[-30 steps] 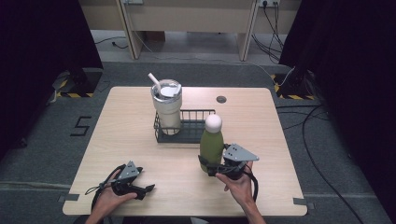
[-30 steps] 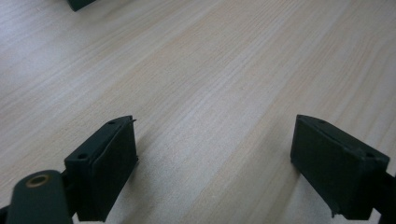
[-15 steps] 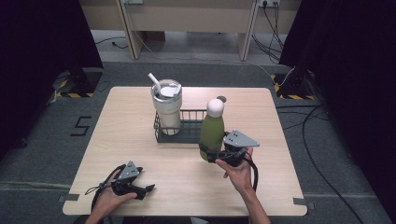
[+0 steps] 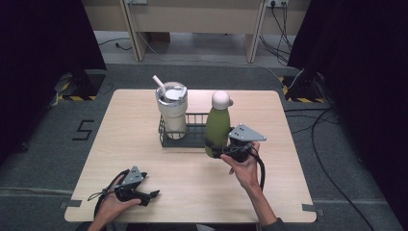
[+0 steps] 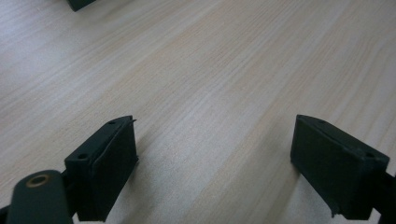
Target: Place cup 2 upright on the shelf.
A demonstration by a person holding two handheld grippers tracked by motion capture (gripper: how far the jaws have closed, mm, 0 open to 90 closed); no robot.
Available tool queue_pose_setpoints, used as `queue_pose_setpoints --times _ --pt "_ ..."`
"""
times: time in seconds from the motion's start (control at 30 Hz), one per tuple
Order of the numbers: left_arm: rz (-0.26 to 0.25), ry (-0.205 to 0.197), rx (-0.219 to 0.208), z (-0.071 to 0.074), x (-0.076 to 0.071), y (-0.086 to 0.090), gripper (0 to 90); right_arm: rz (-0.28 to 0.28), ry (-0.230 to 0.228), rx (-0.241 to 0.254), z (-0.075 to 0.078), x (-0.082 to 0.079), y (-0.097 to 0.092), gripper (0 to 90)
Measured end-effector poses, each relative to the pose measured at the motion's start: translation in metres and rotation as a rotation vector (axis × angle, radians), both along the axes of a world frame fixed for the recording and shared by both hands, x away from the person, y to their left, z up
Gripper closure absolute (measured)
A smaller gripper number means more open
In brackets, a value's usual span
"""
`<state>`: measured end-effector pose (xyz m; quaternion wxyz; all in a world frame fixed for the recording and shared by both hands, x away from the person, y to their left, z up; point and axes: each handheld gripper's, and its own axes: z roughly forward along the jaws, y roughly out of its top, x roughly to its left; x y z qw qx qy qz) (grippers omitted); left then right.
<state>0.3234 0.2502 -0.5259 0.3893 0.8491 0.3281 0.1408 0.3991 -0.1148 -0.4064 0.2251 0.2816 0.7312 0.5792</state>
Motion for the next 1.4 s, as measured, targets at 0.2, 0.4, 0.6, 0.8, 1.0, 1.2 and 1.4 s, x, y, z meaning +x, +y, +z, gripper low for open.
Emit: queue_pose_setpoints --times 0.2,0.4,0.6,0.8,1.0,1.2,1.4 --pt "0.000 0.000 -0.001 0.000 0.000 0.000 13.8 -0.003 -0.007 0.009 0.010 0.007 0.003 20.7" --pt "-0.001 0.001 -0.001 0.000 0.000 0.000 13.9 -0.003 0.000 0.014 0.018 0.014 0.006 20.7" --pt "-0.001 -0.001 -0.002 0.000 0.000 0.000 14.1 -0.012 0.019 0.030 0.024 0.028 0.009 20.7" --pt "-0.002 -0.001 -0.001 0.000 0.000 0.000 14.1 -0.029 0.018 0.024 0.028 0.041 0.012 20.7" --pt "-0.001 0.001 -0.005 0.000 0.000 0.000 14.1 -0.041 0.015 0.023 0.032 0.053 0.017 20.7" --pt "-0.002 0.001 -0.004 0.000 0.000 0.000 14.2 -0.057 0.015 0.011 0.035 0.066 0.024 20.7" --pt "-0.004 0.002 -0.002 0.000 0.000 0.000 14.2 -0.069 0.028 0.013 0.032 0.079 0.030 20.7"
